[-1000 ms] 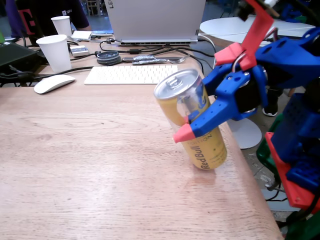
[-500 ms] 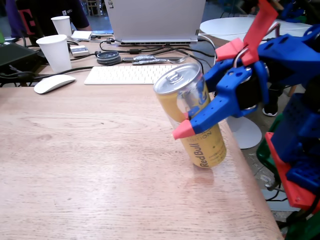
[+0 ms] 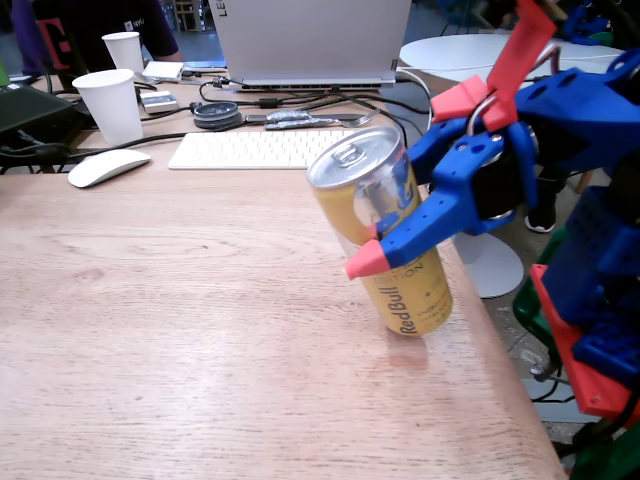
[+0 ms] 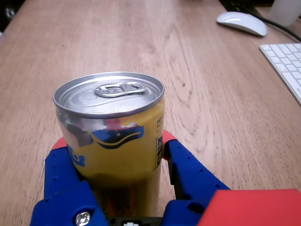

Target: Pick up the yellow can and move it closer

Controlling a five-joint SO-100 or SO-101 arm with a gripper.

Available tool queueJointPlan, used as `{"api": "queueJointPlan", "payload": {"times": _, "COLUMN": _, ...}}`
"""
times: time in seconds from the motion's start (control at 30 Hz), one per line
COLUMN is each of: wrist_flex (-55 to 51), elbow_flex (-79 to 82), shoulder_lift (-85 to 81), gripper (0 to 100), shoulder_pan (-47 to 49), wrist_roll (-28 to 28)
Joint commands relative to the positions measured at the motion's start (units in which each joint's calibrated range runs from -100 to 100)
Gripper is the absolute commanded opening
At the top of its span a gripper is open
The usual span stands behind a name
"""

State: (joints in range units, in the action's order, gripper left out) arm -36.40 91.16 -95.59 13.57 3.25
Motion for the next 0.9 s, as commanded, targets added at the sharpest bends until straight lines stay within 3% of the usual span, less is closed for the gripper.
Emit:
{"api": "queueJointPlan", "payload": {"times": 0.0, "wrist_flex": 1.3, "elbow_flex": -6.6, "shoulder_lift": -2.1, "gripper": 20, "shoulder_pan": 0.5, "wrist_roll": -0.1}}
{"api": "queueJointPlan", "payload": {"times": 0.87, "wrist_flex": 1.3, "elbow_flex": -6.2, "shoulder_lift": -2.1, "gripper": 20, "shoulder_pan": 0.3, "wrist_roll": -0.2}}
